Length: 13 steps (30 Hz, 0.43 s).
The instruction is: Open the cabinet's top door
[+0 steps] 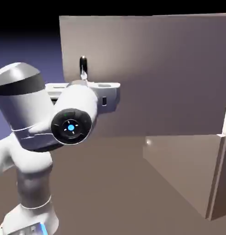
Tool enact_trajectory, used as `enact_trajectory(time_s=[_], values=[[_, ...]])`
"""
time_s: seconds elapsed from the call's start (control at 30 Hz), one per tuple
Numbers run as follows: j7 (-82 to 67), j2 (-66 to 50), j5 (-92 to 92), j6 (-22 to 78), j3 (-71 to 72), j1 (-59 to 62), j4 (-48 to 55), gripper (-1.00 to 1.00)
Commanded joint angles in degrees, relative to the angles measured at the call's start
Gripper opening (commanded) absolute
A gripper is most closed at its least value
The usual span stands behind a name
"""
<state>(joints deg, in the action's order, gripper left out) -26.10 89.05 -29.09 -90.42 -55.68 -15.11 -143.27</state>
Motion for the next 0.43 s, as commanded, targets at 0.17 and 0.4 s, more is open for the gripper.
enact_trajectory(time_s=[0.17,0.4], values=[[1.17,-1.59,3.56,10.61,-5.32,-9.12,12.45,-1.0],[3.23,-2.64,5.6,21.69,-9.25,-19.98,26.86,-1.0]])
